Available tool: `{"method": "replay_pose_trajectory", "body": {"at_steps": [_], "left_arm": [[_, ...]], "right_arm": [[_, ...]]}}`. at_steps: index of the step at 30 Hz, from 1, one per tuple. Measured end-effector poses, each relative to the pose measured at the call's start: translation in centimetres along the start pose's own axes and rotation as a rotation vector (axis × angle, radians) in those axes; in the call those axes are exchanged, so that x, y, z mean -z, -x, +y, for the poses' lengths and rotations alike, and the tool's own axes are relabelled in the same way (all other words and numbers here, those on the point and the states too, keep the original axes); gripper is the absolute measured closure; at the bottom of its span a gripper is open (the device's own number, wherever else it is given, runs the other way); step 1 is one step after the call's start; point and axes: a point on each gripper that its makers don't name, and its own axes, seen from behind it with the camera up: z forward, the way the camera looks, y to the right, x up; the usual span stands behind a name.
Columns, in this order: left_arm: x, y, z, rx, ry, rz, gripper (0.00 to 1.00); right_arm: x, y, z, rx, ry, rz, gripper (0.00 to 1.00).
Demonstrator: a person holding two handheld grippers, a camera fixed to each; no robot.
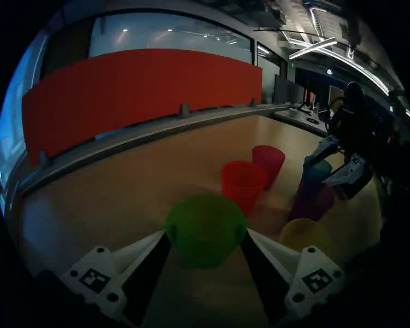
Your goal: Pour water
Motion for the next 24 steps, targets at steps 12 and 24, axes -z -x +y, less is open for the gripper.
{"method": "replay_pose_trajectory", "body": {"at_steps": [12,24], "left_arm": [[4.8,-3.6,1.2,-0.013,-0.017,0.080,0.15],[10.9,-8.6,3.7,-0.045,-0.037,0.204,0.15]], "right_arm": [[3.3,-3.0,-1.3,0.024,0.018,0.053,0.11],[7.7,-6.1,-3.7,0.057,0.036,0.117,0.11]]}}
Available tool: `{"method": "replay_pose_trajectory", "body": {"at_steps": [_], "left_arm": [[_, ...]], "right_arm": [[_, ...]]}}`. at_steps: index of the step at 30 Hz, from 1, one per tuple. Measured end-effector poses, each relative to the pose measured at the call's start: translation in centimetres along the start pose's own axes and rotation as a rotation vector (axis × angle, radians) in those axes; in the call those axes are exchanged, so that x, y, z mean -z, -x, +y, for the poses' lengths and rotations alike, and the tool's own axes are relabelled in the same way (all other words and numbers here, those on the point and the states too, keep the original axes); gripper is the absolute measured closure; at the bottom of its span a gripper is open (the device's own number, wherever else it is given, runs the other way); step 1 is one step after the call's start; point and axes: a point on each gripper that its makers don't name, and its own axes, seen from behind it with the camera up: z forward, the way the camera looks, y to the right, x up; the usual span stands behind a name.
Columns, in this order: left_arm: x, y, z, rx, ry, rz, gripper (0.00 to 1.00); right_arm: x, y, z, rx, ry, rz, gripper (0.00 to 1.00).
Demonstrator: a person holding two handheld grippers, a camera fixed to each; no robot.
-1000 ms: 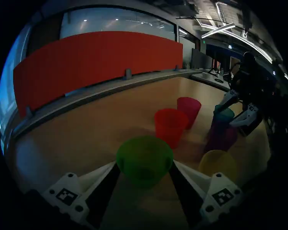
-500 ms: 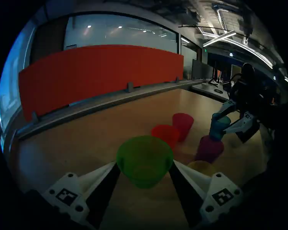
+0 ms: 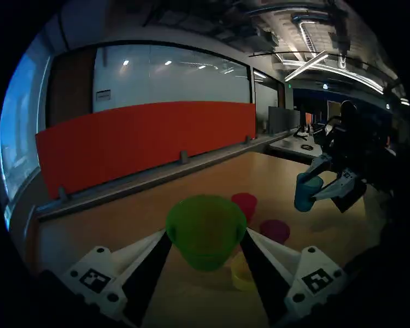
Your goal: Pour water
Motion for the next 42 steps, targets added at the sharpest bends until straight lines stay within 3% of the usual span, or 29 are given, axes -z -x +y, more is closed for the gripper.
{"method": "replay_pose_trajectory", "body": {"at_steps": [9,17,29,42], "left_arm": [[3.0,-3.9,2.4,-0.007,0.024,0.077,0.14],[4.5,-5.8,4.2,-0.030,0.033,0.117,0.14],[5.5,-7.2,6.2,-0.037,0.055,0.151,0.14],[5.9,-7.5,7.1,-0.036,0.073,0.174,0.14]], "right_arm": [[2.2,-2.4,-1.3,0.007,0.003,0.062,0.11],[3.4,-4.3,-2.0,0.017,0.001,0.114,0.11],[4.8,-6.6,-2.4,0.032,0.012,0.202,0.10],[5.3,-8.3,-2.6,0.035,0.020,0.275,0.10]]}}
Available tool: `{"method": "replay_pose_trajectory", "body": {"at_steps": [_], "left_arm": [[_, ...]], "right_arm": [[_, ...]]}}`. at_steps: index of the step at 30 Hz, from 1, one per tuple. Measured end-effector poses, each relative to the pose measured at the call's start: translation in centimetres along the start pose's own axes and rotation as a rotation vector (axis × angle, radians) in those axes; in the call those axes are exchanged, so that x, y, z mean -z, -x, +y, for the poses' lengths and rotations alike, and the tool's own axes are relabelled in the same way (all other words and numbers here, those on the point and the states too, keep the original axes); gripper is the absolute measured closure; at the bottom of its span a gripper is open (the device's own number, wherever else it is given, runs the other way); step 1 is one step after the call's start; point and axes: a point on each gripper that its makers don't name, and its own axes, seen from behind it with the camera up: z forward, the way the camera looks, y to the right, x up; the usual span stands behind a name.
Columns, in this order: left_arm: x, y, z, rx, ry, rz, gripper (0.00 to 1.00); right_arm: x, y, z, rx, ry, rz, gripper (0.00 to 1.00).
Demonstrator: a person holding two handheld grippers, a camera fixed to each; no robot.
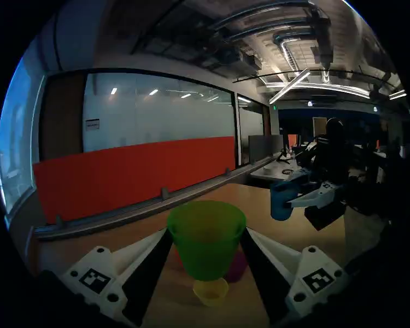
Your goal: Pour water
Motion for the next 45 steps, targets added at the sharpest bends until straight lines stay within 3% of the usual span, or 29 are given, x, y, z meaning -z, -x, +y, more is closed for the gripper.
{"method": "replay_pose_trajectory", "body": {"at_steps": [21,45], "left_arm": [[0.1,1.0,0.4,-0.011,0.006,0.010,0.14],[-0.8,3.1,3.3,0.005,0.028,0.020,0.15]], "right_arm": [[-0.9,-2.7,-0.7,0.050,-0.035,0.021,0.10],[-2.6,-8.7,-1.8,0.259,-0.050,0.071,0.11]]}}
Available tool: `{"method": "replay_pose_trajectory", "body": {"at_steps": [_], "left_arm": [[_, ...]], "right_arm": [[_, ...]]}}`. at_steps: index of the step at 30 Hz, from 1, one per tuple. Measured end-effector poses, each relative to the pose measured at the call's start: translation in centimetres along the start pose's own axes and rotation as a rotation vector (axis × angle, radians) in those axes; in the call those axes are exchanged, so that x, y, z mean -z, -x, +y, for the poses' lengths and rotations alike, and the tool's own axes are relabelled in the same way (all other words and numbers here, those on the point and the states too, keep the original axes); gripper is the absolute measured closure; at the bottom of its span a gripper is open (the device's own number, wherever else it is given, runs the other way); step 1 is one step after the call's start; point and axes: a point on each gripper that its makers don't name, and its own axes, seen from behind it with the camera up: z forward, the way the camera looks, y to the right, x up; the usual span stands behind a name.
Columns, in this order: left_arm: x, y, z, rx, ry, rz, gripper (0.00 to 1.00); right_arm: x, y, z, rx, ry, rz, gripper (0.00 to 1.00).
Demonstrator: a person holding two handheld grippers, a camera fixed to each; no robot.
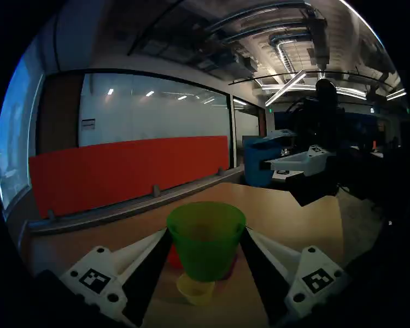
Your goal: Pour water
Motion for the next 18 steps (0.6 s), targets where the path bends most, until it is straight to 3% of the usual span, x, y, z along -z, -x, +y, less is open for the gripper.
{"method": "replay_pose_trajectory", "body": {"at_steps": [18], "left_arm": [[-0.7,0.3,1.8,-0.001,0.033,0.003,0.15]], "right_arm": [[-2.0,-2.9,0.7,0.181,0.007,0.014,0.11]]}}
